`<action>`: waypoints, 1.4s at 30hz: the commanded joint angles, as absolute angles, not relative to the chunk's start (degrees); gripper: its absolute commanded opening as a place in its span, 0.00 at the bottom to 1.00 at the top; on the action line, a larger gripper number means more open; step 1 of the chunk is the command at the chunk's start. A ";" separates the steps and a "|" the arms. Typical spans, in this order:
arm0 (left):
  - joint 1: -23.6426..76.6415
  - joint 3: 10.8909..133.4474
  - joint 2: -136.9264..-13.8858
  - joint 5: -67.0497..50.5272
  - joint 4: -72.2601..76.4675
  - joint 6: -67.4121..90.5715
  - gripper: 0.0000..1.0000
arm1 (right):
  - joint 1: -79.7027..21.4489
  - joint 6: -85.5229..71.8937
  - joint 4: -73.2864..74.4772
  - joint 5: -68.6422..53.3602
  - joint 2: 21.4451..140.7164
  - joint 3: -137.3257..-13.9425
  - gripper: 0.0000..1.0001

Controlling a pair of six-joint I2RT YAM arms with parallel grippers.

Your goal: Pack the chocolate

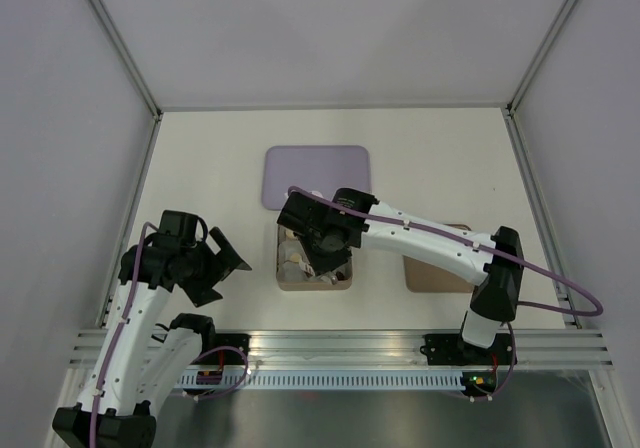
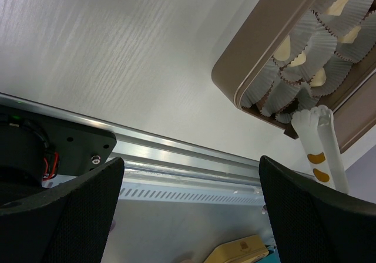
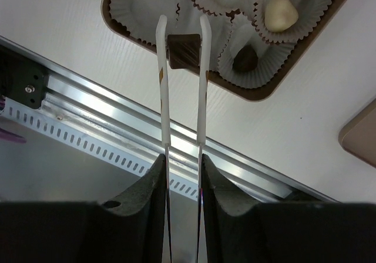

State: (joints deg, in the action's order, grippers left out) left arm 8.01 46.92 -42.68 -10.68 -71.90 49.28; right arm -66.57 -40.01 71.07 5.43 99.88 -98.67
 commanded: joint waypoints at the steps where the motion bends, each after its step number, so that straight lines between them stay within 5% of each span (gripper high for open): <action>1: 8.26 46.93 -41.92 -13.62 -73.12 50.62 1.00 | -66.53 -41.66 70.23 6.86 101.86 -99.84 0.08; 42: 8.26 46.14 -41.66 -12.83 -73.30 50.10 1.00 | -67.76 -42.89 66.89 6.59 104.76 -90.88 0.09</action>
